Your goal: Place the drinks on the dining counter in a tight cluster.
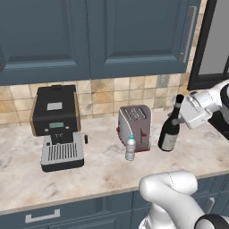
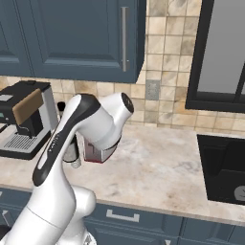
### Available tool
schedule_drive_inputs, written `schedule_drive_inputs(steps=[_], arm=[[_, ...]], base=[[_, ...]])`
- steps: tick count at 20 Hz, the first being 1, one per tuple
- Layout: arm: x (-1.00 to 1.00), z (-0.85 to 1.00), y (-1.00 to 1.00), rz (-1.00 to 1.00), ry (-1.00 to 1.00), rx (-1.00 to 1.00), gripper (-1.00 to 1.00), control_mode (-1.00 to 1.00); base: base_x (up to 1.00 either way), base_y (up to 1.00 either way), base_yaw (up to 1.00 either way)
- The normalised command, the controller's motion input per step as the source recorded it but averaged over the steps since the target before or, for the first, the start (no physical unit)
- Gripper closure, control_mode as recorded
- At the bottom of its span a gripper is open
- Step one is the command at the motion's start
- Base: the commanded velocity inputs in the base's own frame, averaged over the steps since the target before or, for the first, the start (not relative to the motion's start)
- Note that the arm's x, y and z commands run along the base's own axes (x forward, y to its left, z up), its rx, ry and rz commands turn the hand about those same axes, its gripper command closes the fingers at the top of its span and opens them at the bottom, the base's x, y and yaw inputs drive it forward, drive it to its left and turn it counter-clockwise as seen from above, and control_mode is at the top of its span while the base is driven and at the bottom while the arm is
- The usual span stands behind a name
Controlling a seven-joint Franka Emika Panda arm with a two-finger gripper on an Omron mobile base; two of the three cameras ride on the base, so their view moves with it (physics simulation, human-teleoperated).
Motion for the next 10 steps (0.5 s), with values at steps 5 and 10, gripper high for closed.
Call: schedule_drive_inputs(steps=[5,10], arm=[[0.00,0.00,0.00,0.00,0.00,0.00,1.00,-1.00],[0.00,0.00,0.00,-0.01,0.03,0.00,1.00,-1.00]], base=[[0.00,0.00,0.00],[0.00,0.00,0.00]])
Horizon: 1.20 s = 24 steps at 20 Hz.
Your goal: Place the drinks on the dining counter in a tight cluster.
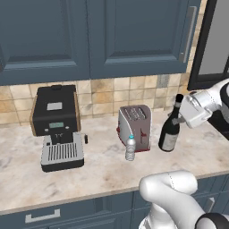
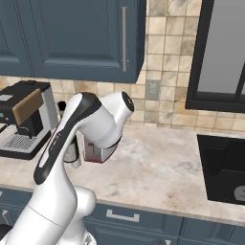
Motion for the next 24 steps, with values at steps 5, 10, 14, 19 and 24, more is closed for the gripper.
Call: schedule_drive_inputs(steps=[5,10,14,19,24], arm=[[0.00,0.00,0.00,-0.04,0.17,0.00,1.00,-1.00],[0.00,0.00,0.00,-0.02,0.07,0.00,1.00,1.00],[0.00,0.00,0.00,0.00,0.00,0.00,1.00,1.00],[0.00,0.00,0.00,0.00,0.00,0.00,1.00,1.00],[0.00,0.00,0.00,0.00,0.00,0.00,1.00,1.00]], base=[[0.00,0.00,0.00],[0.00,0.00,-0.01],[-0.09,0.00,-0.05],[-0.50,-0.17,-0.22],[-0.47,-0.32,-0.51]])
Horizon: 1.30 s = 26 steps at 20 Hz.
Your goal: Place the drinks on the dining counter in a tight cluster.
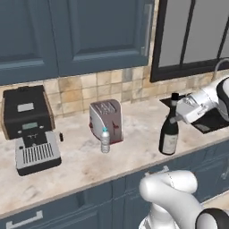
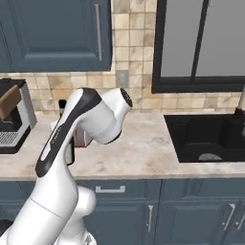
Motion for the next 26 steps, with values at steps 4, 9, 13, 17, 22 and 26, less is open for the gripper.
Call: schedule_drive_inputs(steps=[4,9,13,17,22,26], arm=[[0.00,0.00,0.00,0.00,0.00,0.00,1.00,1.00],[0.00,0.00,0.00,0.00,0.00,0.00,1.00,1.00],[0.00,0.00,0.00,0.00,0.00,0.00,1.00,1.00],[0.00,0.00,0.00,0.00,0.00,0.00,1.00,1.00],[0.00,0.00,0.00,0.00,0.00,0.00,1.00,1.00],[0.00,0.00,0.00,0.00,0.00,0.00,1.00,1.00]], base=[[-0.03,-0.30,-0.78],[0.02,-0.09,-0.90],[0.00,0.00,-0.96],[0.00,0.00,-0.96],[0.00,0.00,-0.96],[0.00,0.00,-0.96]])
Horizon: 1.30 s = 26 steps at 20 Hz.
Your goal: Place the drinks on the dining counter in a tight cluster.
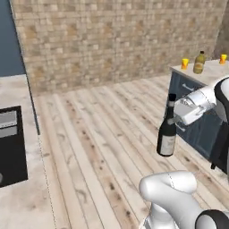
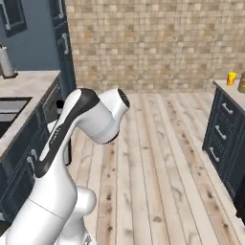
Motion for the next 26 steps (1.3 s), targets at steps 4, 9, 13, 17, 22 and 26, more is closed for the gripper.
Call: schedule_drive_inputs(steps=[4,9,13,17,22,26], arm=[[0.00,0.00,0.00,0.00,0.00,0.00,1.00,1.00],[0.00,0.00,0.00,0.00,0.00,0.00,1.00,1.00],[0.00,0.00,0.00,0.00,0.00,0.00,1.00,1.00],[0.00,0.00,0.00,0.00,0.00,0.00,1.00,1.00],[0.00,0.00,0.00,0.00,0.00,0.00,1.00,1.00],[0.00,0.00,0.00,0.00,0.00,0.00,1.00,1.00]], base=[[0.00,0.00,-0.96],[0.03,0.00,-0.92],[0.50,0.00,-0.71],[0.97,0.20,-0.49],[1.00,0.52,-0.36],[1.00,0.79,-0.32]])
